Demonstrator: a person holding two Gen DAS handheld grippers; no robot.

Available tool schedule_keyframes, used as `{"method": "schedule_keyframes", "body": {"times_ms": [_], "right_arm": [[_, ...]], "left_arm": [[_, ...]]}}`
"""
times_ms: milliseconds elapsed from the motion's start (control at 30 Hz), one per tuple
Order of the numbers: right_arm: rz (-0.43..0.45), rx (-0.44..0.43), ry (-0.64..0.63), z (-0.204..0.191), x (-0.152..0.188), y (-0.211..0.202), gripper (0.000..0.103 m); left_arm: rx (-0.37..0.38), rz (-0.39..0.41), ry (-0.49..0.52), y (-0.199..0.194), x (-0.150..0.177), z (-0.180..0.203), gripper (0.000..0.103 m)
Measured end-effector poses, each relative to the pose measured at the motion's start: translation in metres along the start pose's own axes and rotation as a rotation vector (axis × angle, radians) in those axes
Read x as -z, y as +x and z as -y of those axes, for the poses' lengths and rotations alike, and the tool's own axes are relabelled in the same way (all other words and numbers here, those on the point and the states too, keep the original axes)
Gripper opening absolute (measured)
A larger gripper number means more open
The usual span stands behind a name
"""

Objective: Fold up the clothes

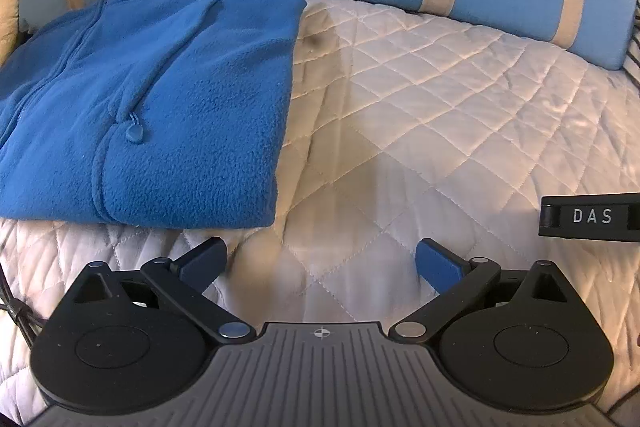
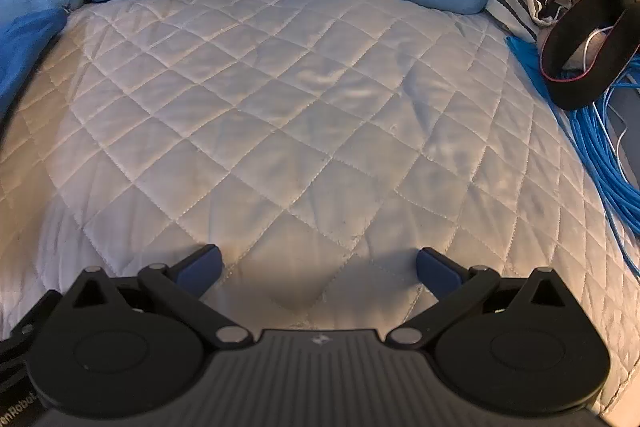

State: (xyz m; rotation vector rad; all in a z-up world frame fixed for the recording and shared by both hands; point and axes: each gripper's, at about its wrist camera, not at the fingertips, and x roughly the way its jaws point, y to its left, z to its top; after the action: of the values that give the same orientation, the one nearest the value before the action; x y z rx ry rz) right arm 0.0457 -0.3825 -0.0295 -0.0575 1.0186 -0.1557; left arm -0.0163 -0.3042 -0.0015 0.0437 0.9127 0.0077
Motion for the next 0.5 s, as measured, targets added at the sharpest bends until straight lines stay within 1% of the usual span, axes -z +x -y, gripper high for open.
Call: {"method": "schedule_keyframes", "body": {"times_ms": [500], "right_arm": [[-0.002, 0.013, -0.002, -0.0013, 0.0000, 0.0013, 0.103]], "left_arm": [[-0.003, 0.000, 0.000, -0.0006, 0.0007, 0.0001, 0.103]]}}
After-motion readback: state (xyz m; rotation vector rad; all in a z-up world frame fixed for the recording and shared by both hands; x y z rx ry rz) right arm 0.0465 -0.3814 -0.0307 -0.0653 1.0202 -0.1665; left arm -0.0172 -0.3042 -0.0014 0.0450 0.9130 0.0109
